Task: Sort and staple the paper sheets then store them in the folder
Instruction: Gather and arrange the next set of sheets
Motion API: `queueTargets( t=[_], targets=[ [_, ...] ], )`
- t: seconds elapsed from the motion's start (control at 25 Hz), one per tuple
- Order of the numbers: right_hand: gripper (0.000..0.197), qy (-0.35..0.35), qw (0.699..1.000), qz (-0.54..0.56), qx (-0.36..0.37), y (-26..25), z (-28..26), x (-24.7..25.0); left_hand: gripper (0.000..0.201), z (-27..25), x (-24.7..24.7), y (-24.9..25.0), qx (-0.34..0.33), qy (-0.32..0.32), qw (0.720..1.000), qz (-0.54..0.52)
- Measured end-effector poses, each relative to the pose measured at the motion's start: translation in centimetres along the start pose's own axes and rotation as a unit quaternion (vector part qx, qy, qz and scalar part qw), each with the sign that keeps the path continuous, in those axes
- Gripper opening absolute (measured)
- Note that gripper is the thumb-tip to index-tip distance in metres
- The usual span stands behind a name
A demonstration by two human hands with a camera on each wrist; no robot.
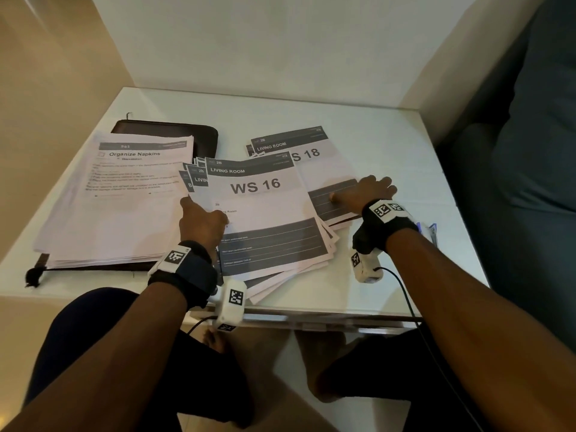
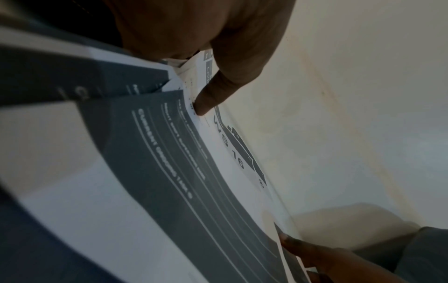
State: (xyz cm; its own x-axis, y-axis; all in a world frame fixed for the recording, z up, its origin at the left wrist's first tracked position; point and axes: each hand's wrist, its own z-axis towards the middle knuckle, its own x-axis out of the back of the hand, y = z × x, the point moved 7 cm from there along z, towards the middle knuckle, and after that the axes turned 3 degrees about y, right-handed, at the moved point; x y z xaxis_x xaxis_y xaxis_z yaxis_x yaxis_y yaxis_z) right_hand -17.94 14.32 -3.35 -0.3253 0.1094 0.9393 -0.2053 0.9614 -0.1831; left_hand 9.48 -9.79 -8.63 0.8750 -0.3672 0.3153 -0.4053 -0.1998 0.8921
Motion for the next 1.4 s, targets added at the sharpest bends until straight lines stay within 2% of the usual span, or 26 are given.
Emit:
queueTargets(
  t=[0.08,0.2,0.28,0.4,0.48,0.6,0.68,0.76,0.84,0.92,1.04,1.16,1.28,1.36,1.4],
  targets=[
    [0.083,0.003,1.000,-0.020,0.022,-0.4,0.6,-0.4,0.062,0.1,-0.1,-0.1,-0.006,0.000,1.000,0.004],
    [0.068,0.009,0.998,0.054,0.044,-0.9,1.4,-0.5,0.061,0.0,-0.1,-0.1,-0.006,-0.001,1.000,0.001],
    [0.061,0.005,0.994,0.103,0.026,-0.4,1.9,-0.6,0.061,0.0,-0.2,-0.2,0.000,-0.003,1.000,0.002],
    [0.044,0.020,0.991,0.127,0.031,0.4,2.4,-1.0,0.062,0.0,-0.2,-0.1,0.000,-0.006,1.000,0.000],
    [0.034,0.035,0.979,0.196,0.040,1.0,2.6,-0.2,0.063,0.2,-0.2,-0.2,0.000,-0.010,1.000,-0.004],
    [0.035,0.104,0.927,0.358,0.037,2.4,2.4,4.0,0.061,0.2,-0.2,-0.2,-0.003,-0.012,1.000,-0.008],
    [0.027,0.138,0.871,0.470,0.032,3.2,1.6,7.3,0.062,0.3,-0.2,-0.2,-0.007,-0.009,1.000,-0.008],
    [0.013,0.103,0.814,0.571,0.028,3.1,-0.2,8.4,0.060,0.2,-0.3,0.0,-0.007,-0.005,1.000,-0.006],
    [0.013,0.028,0.792,0.610,0.018,2.2,-2.1,6.7,0.058,0.1,-0.4,0.1,-0.004,0.000,1.000,-0.024],
    [0.020,-0.032,0.791,0.611,0.008,1.5,-3.8,3.5,0.059,-0.1,-0.8,0.4,-0.004,-0.006,0.998,-0.057],
    [0.029,-0.062,0.796,0.602,-0.026,1.0,-5.8,-1.8,0.060,0.0,-1.6,0.8,-0.012,-0.016,0.991,-0.133],
    [0.036,-0.096,0.814,0.572,-0.027,0.1,-7.3,-5.4,0.083,0.7,-2.8,0.6,-0.018,-0.054,0.988,-0.140],
    [0.054,-0.097,0.887,0.451,0.025,-0.6,-7.9,-5.7,0.097,2.1,-4.4,-0.6,-0.046,-0.090,0.992,-0.073],
    [0.071,-0.094,0.936,0.332,0.065,-0.4,-7.8,-5.3,0.098,1.8,-5.1,-0.2,-0.070,-0.098,0.991,-0.053],
    [0.080,-0.095,0.952,0.282,0.073,0.0,-7.6,-5.0,0.095,0.7,-5.2,1.1,-0.089,-0.105,0.989,-0.055]
  ],
)
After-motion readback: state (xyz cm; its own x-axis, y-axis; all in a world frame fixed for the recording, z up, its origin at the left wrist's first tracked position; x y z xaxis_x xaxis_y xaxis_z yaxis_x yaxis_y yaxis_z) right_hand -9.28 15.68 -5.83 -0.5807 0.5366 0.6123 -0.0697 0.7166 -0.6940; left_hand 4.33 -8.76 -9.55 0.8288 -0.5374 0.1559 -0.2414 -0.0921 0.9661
